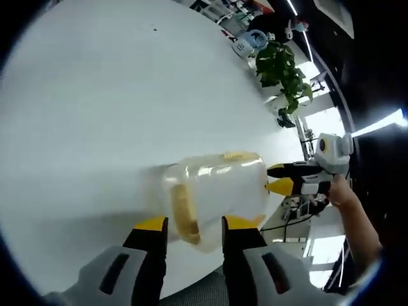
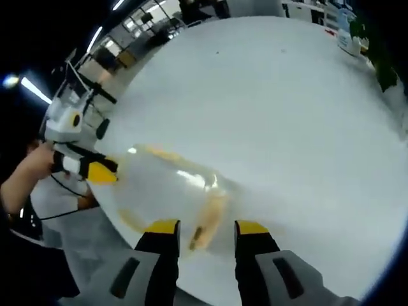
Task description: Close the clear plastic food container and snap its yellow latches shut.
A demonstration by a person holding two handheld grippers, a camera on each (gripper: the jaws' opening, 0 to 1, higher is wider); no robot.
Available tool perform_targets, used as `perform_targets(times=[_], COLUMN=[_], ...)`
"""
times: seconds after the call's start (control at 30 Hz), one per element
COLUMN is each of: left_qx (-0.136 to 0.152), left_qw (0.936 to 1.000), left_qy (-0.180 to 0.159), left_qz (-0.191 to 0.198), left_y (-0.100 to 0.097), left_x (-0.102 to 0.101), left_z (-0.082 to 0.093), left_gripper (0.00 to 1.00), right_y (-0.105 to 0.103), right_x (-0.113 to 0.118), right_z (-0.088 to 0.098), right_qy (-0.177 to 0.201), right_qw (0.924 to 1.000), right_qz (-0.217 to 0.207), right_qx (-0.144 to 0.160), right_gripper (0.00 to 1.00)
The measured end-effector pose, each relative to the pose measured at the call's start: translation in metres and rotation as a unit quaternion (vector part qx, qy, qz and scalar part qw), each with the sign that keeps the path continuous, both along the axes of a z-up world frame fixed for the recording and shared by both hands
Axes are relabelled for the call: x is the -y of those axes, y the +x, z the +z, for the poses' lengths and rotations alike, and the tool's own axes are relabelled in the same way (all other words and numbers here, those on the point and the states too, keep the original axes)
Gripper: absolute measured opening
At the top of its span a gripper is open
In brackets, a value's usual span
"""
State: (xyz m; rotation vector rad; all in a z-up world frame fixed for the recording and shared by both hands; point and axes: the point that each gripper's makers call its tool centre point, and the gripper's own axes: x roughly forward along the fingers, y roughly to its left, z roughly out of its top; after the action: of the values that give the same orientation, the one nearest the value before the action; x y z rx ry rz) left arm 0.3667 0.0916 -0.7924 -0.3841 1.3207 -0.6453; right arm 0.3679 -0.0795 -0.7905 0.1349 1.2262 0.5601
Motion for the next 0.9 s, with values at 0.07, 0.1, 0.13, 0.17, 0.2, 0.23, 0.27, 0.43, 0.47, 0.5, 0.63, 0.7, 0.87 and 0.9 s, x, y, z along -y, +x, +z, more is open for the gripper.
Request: perform_targets(times=[0.07, 0.1, 0.13, 0.17, 0.2, 0.23, 0.27, 0.43, 0.47, 0.5, 0.63, 0.7, 0.87, 0.9], left_qx=[0.005, 0.006, 0.006, 0.006, 0.005, 0.001, 0.0, -0.003, -0.009, -0.01, -0.006, -0.004, 0.001, 0.003], left_qw=[1.0, 1.0, 1.0, 1.0, 1.0, 1.0, 1.0, 0.9999, 0.9997, 0.9996, 0.9987, 0.9985, 0.9976, 0.9977], left_qy=[0.002, 0.003, 0.004, 0.003, 0.004, -0.001, -0.005, -0.013, -0.018, -0.021, -0.042, -0.048, -0.063, -0.062], left_qz=[-0.002, -0.004, -0.004, -0.005, -0.006, 0.0, 0.002, 0.007, 0.013, 0.015, 0.027, 0.028, 0.028, 0.028], left_y=[0.001, 0.001, 0.001, 0.0, -0.001, 0.0, 0.0, -0.001, -0.001, -0.001, -0.002, -0.001, -0.002, -0.002], left_x=[0.001, 0.001, 0.002, 0.003, 0.003, 0.005, 0.006, 0.007, 0.007, 0.007, 0.008, 0.009, 0.01, 0.01], left_z=[0.0, -0.002, -0.002, -0.003, -0.004, -0.004, -0.004, -0.006, -0.007, -0.007, -0.009, -0.009, -0.008, -0.008], left_gripper=[0.31, 0.31, 0.3, 0.3, 0.29, 0.29, 0.29, 0.3, 0.3, 0.3, 0.28, 0.28, 0.27, 0.27], right_y=[0.001, 0.001, 0.001, 0.001, 0.001, 0.0, -0.001, 0.0, 0.001, 0.0, 0.0, -0.001, -0.001, -0.001], right_x=[-0.001, -0.001, -0.001, -0.002, -0.002, -0.003, -0.004, -0.009, -0.01, -0.009, -0.009, -0.01, -0.008, -0.009], right_z=[0.0, 0.0, 0.0, -0.001, -0.001, 0.0, 0.001, -0.001, -0.002, -0.002, -0.003, -0.001, -0.002, -0.002], right_qy=[0.004, 0.006, 0.008, 0.009, 0.011, 0.013, 0.015, 0.033, 0.037, 0.04, 0.051, 0.049, 0.06, 0.061], right_qw=[1.0, 1.0, 1.0, 0.9999, 0.9999, 0.9999, 0.9999, 0.9993, 0.999, 0.9988, 0.9983, 0.9986, 0.9978, 0.9977], right_qz=[0.001, -0.001, -0.001, -0.001, -0.002, -0.001, 0.0, -0.014, -0.019, -0.02, -0.021, -0.017, -0.028, -0.029], right_qx=[0.002, 0.0, -0.001, -0.003, -0.004, -0.005, -0.005, -0.013, -0.017, -0.018, -0.017, -0.01, -0.001, -0.002], right_gripper=[0.31, 0.3, 0.3, 0.29, 0.29, 0.28, 0.27, 0.24, 0.24, 0.24, 0.23, 0.23, 0.23, 0.22])
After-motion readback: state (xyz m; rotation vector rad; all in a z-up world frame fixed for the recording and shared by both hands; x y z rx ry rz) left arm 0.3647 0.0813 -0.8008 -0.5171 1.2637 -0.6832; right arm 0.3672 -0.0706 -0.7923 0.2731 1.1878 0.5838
